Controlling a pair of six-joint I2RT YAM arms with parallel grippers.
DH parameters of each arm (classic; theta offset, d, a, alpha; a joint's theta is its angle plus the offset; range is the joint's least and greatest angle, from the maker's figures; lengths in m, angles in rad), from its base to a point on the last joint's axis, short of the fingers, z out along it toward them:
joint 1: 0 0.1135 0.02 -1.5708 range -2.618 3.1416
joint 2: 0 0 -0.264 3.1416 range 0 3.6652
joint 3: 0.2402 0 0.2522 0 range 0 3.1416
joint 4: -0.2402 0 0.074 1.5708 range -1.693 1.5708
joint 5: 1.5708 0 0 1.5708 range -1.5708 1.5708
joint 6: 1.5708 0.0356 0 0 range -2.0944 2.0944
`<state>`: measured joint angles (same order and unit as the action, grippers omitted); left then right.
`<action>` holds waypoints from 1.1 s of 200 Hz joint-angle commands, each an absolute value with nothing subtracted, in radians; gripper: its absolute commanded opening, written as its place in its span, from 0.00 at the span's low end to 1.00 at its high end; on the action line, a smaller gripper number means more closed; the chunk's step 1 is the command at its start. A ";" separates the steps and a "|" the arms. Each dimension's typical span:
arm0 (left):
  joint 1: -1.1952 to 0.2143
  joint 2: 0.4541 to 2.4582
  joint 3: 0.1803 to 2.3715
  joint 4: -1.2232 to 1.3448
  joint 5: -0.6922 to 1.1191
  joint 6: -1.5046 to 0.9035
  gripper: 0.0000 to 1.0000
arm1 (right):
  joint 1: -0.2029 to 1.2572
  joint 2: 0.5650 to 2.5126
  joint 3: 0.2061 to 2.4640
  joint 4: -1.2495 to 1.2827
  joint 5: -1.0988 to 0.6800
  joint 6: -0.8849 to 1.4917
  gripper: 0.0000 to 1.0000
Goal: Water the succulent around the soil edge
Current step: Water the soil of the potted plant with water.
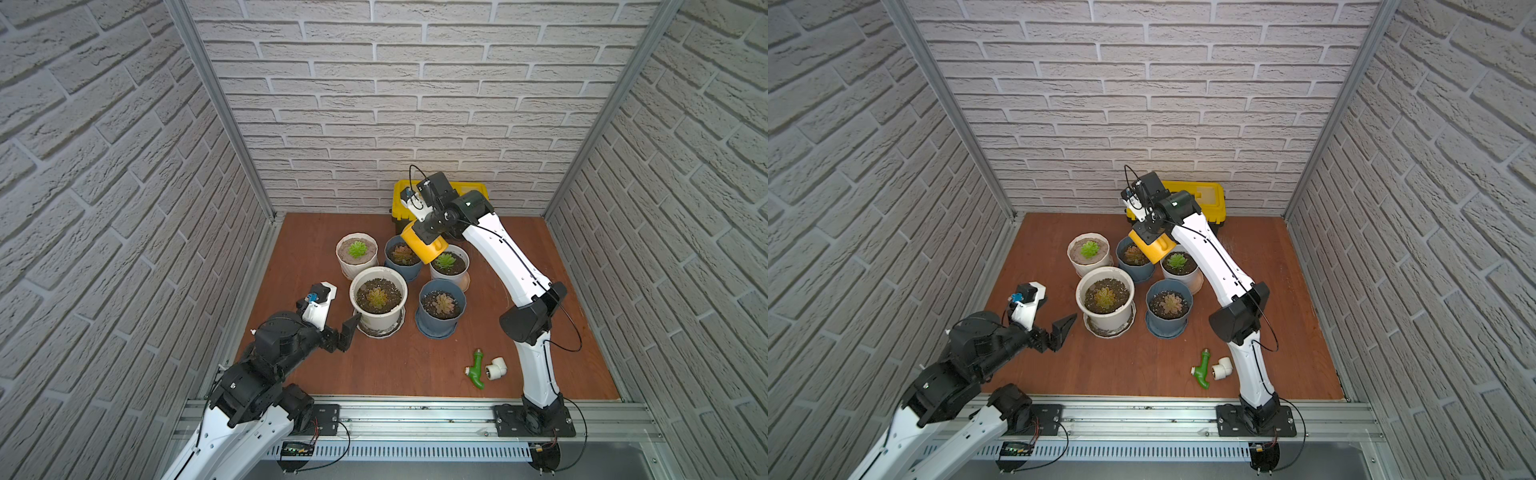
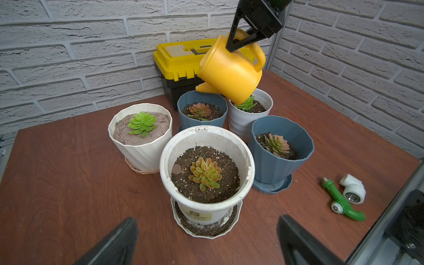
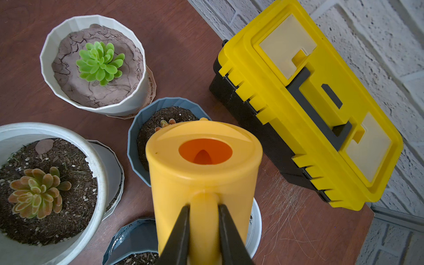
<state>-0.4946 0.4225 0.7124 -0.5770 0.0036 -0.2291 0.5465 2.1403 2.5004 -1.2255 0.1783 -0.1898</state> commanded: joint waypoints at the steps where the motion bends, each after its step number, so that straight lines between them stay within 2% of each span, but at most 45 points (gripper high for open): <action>1: -0.491 0.422 0.701 -0.548 0.005 -0.232 0.98 | 0.543 2.105 2.523 -1.224 0.201 -0.175 0.03; 151: -0.488 0.426 0.702 -0.551 -0.002 -0.229 0.98 | 0.543 1.897 2.272 -1.186 0.211 -0.154 0.03; 220: -0.488 0.426 0.702 -0.554 -0.008 -0.230 0.98 | 0.548 1.814 2.135 -1.137 0.143 -0.145 0.03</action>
<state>-0.4938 0.4236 0.7124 -0.5774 -0.0010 -0.2291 0.5461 1.8736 2.1658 -1.2034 0.1814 -0.1627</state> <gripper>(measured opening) 0.983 0.211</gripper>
